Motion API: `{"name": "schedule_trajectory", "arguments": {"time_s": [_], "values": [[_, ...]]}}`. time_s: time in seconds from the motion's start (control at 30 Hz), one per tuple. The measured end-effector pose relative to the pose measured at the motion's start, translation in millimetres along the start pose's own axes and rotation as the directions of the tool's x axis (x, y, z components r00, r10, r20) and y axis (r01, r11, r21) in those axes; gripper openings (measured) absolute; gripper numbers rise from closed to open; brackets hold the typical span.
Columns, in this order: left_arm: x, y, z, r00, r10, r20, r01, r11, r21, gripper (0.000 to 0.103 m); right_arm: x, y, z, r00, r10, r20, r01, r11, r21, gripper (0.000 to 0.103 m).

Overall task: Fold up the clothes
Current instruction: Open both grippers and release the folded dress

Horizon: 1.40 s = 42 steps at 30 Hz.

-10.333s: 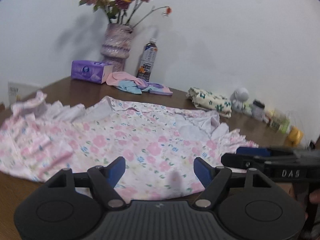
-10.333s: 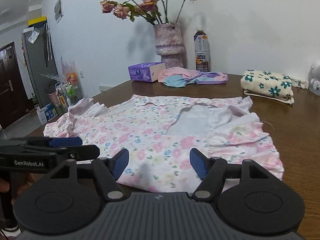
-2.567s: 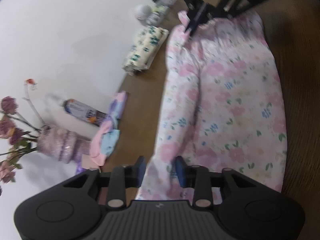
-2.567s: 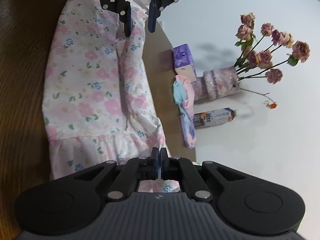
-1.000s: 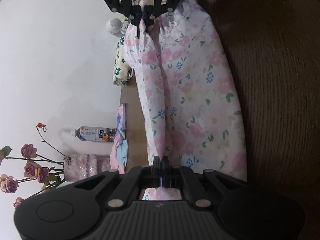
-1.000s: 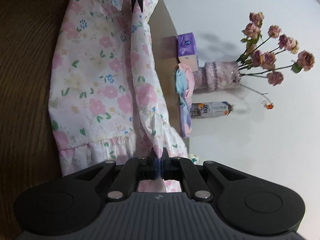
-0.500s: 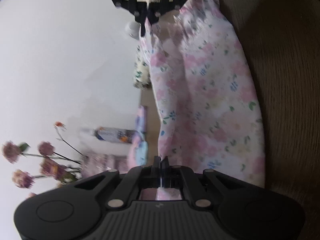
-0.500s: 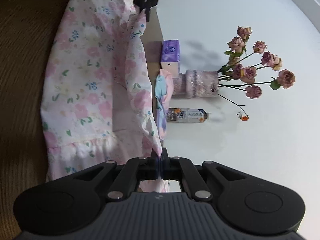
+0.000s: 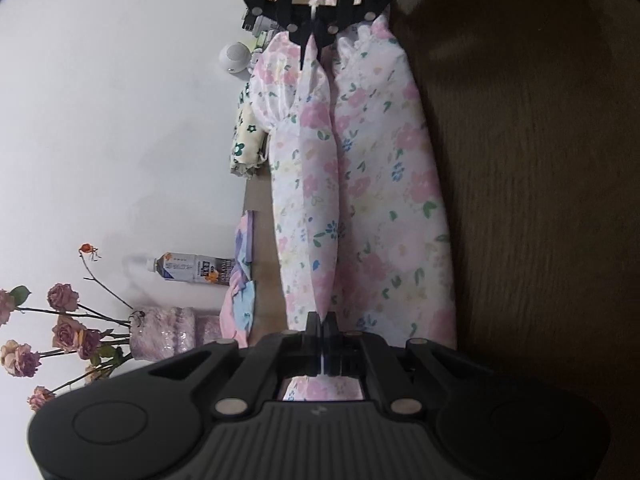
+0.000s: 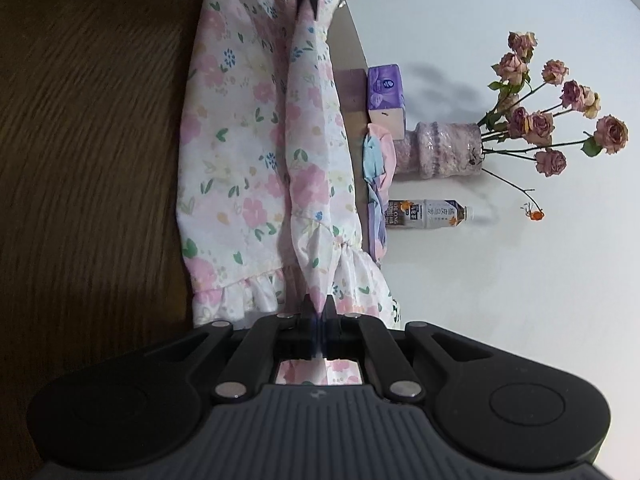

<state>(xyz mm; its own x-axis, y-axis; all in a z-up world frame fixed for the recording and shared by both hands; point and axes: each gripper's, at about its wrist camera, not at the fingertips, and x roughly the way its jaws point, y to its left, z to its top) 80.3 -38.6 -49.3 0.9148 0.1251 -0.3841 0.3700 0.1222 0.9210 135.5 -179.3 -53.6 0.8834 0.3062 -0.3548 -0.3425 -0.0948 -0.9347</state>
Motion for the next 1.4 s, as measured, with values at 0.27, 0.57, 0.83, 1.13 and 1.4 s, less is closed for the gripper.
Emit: {"name": "schedule_trajectory", "arguments": {"time_s": [0.27, 0.57, 0.83, 1.13, 1.4], "values": [[9, 5, 0, 1.000, -0.015, 0.002, 0.015, 0.999, -0.038, 0.004, 0, -1, -2, 1.000, 0.003, -0.015, -0.003, 0.999, 0.044, 0.005], [-17, 34, -10, 0.997, -0.050, 0.064, 0.065, 0.966, -0.251, 0.032, -26, -40, -20, 0.996, 0.089, -0.009, -0.084, 0.963, 0.257, 0.035], [-32, 99, -25, 0.974, -0.135, 0.181, 0.219, 0.763, -0.609, 0.033, -39, -126, -66, 0.961, 0.227, 0.160, -0.271, 0.646, 0.713, 0.036], [38, 143, 48, 0.911, -0.304, 0.278, 0.412, 0.707, -0.575, 0.035, 58, -173, -130, 0.874, 0.362, 0.325, -0.429, 0.259, 0.865, 0.040], [98, 148, 88, 0.860, -0.400, 0.318, 0.509, 0.615, -0.603, 0.035, 97, -181, -178, 0.794, 0.394, 0.463, -0.566, 0.199, 0.800, 0.040]]}}
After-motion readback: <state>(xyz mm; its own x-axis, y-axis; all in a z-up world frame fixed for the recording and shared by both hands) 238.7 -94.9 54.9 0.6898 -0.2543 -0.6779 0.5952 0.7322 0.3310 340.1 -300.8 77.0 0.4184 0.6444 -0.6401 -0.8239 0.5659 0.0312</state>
